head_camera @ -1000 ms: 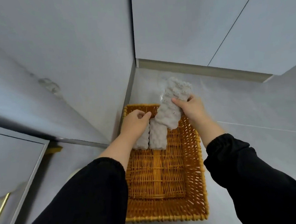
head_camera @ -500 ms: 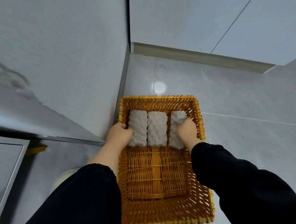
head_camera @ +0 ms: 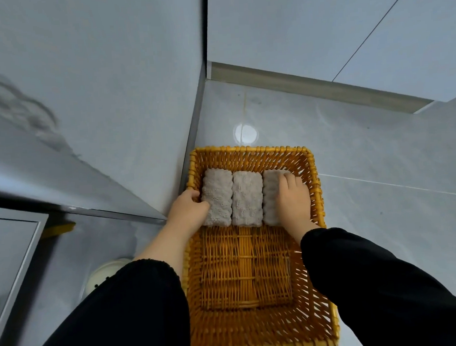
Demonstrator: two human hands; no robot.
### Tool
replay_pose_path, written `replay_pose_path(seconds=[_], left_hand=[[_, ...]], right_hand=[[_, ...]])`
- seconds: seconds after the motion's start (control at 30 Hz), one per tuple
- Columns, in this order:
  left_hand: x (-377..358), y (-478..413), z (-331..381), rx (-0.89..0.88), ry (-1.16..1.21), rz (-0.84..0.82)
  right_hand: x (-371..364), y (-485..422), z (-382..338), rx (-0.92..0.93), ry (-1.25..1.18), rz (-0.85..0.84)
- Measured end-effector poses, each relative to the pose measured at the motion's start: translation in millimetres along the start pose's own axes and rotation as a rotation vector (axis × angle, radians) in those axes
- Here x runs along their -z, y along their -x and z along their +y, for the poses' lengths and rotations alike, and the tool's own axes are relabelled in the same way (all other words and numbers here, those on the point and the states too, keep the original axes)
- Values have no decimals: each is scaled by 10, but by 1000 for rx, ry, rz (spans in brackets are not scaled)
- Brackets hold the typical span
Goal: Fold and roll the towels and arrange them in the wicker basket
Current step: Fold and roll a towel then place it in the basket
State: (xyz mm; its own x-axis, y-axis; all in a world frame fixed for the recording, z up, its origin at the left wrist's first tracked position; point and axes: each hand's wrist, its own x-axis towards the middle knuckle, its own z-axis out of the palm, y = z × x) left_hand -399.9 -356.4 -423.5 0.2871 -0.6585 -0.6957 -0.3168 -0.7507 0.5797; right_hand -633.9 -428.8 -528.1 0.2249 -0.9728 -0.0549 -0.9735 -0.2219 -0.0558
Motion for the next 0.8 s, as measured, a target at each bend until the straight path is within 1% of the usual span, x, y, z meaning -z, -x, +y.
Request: replay_pose_path(seconds=[0.1,0.23,0.33,0.43,0.53,0.63,0.8], left_hand=[[-6,10,-12,-13,-7,0],[-7,4,-22,-32,-29,-14],[7,-8,-31,-43,-49,-37],[3,-19,-59,-80,-111,-41],[-26,31,-92,-125,-218,-20],[-37,123,-109,-153,-317,-26],[-14,331,-53,-176,-313,-14]], right_hand=[[-54,102,-33,-48,13,-188],[-95,179,-62,-118,-195,-403],[-80,171,-29,-143,-271,-490],[-37,192,-31,-136,-259,-483],[56,261,-106,-152,-308,-397],[194,346,-217,-114,-321,-313],[494,438,-360,-126,-412,-291]])
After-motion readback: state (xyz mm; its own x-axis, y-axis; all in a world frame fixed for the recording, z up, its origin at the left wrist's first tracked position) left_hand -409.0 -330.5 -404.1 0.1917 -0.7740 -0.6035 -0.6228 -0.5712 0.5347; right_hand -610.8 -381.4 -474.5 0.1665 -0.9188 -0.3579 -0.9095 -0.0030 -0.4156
